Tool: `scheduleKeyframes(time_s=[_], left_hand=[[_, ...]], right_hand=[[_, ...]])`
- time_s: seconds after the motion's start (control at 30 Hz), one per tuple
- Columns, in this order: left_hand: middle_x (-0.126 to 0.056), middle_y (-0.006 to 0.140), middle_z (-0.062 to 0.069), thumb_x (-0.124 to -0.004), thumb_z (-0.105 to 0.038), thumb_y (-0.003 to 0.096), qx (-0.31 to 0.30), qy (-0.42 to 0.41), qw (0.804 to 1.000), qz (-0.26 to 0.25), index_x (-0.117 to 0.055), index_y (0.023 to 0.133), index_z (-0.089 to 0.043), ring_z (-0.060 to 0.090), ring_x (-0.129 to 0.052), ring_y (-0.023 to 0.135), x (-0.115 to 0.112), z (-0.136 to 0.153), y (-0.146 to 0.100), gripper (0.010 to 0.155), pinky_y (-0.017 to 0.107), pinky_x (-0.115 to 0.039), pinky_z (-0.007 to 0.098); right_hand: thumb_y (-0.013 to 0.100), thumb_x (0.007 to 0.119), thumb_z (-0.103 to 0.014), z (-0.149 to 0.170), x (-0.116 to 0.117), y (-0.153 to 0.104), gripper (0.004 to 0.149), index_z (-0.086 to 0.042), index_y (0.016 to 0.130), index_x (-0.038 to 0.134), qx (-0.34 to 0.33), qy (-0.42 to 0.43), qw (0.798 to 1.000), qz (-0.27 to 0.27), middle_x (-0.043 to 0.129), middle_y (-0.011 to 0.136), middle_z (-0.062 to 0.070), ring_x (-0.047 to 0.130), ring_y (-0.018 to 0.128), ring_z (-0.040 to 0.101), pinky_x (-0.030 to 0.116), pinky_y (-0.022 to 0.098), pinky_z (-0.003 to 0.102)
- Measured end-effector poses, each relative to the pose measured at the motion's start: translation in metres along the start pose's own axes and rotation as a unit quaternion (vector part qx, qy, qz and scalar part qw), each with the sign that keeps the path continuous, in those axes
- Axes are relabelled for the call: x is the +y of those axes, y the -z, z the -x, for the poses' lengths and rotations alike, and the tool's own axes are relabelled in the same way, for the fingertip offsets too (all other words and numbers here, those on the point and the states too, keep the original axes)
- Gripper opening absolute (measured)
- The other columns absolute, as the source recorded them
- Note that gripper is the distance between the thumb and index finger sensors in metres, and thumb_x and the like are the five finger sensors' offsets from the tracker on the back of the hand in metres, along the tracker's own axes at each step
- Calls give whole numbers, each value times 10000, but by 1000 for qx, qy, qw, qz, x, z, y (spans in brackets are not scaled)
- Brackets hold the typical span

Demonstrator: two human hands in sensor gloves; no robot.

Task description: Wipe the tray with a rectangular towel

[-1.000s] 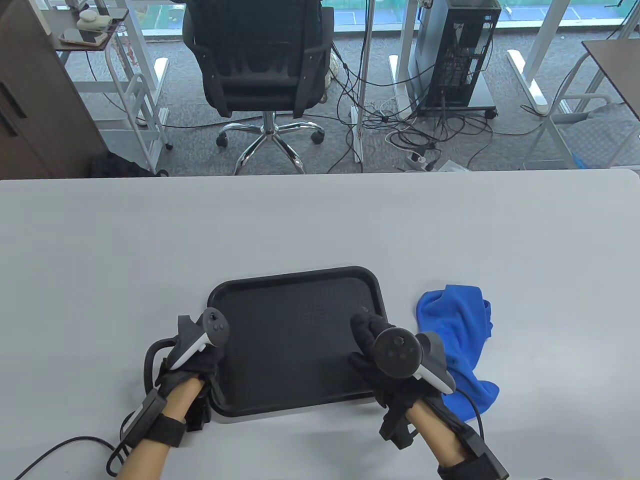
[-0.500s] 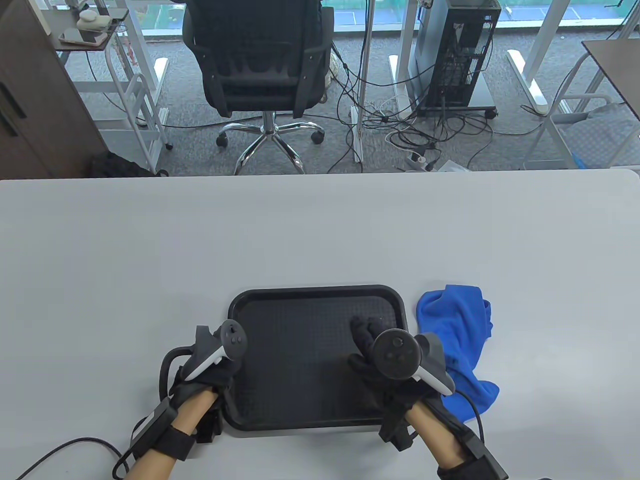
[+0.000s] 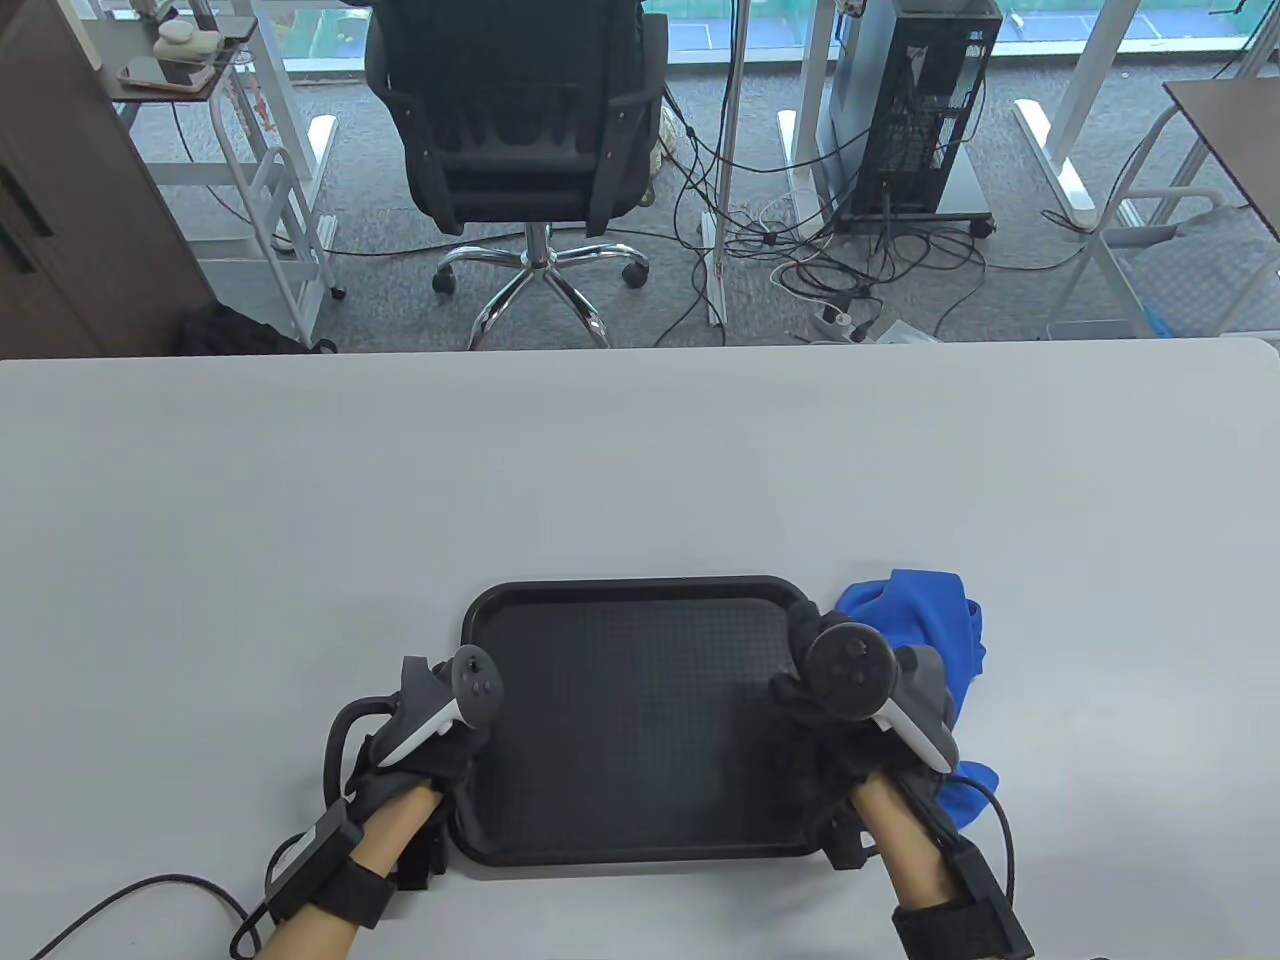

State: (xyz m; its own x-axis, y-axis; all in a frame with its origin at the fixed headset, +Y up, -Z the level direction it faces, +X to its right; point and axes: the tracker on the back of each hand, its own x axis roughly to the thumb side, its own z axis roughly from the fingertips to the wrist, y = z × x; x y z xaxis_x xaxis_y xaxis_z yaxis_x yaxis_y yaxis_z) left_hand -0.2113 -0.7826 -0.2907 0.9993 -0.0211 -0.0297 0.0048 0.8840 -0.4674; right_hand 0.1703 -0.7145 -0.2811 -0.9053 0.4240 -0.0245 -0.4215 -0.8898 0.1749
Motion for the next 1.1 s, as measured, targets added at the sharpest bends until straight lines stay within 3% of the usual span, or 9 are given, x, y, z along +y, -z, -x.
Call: scheduleKeyframes(time_s=[0.2, 0.33, 0.53, 0.67, 0.9, 1.1], left_hand=[[-929, 290, -85, -486, -440, 553, 0, -7, 1000, 4, -322, 1051, 9, 143, -998, 196, 0, 0, 0, 691, 277, -851, 473], [-929, 291, -84, -487, -441, 552, 0, -7, 1000, 5, -321, 1051, 8, 144, -999, 196, 1, 0, -1, 691, 278, -851, 473], [-929, 292, -83, -488, -443, 552, 0, -9, 1000, 6, -319, 1051, 8, 144, -998, 197, 1, 1, -1, 693, 279, -850, 474], [-928, 290, -85, -488, -444, 552, 0, -7, 1000, 5, -321, 1051, 8, 142, -998, 195, 1, 1, -1, 694, 277, -851, 473], [-928, 290, -85, -489, -445, 551, 1, -8, 1000, 5, -320, 1052, 7, 143, -998, 196, 1, 1, -1, 695, 278, -851, 472], [-928, 290, -84, -490, -446, 551, 1, -8, 1000, 5, -319, 1051, 6, 144, -997, 196, 1, 1, -1, 695, 279, -851, 473]], right_hand=[[494, 776, -282, 47, 0, 7, 750, -101, 1037, 291, 145, -15, 989, -38, 203, 1033, 317, 321, 931, 604, 408, 660, 700], [492, 776, -270, 67, 8, 11, 720, -128, 1038, 329, 186, -9, 981, -59, 205, 1029, 319, 333, 927, 606, 429, 655, 697], [487, 779, -244, 76, 21, 17, 650, -138, 1004, 400, 190, -23, 977, -90, 329, 1024, 312, 399, 905, 579, 529, 636, 648], [451, 821, -204, 76, 19, 18, 599, -129, 961, 516, 166, -64, 983, -44, 482, 983, 298, 535, 845, 559, 638, 606, 561], [410, 857, -175, 71, 15, 19, 535, -124, 898, 644, 143, -126, 982, -9, 697, 894, 253, 765, 729, 473, 795, 525, 447], [403, 864, -177, 73, -4, 13, 526, -127, 902, 708, 150, -68, 986, 25, 758, 867, 252, 823, 694, 454, 822, 495, 438]])
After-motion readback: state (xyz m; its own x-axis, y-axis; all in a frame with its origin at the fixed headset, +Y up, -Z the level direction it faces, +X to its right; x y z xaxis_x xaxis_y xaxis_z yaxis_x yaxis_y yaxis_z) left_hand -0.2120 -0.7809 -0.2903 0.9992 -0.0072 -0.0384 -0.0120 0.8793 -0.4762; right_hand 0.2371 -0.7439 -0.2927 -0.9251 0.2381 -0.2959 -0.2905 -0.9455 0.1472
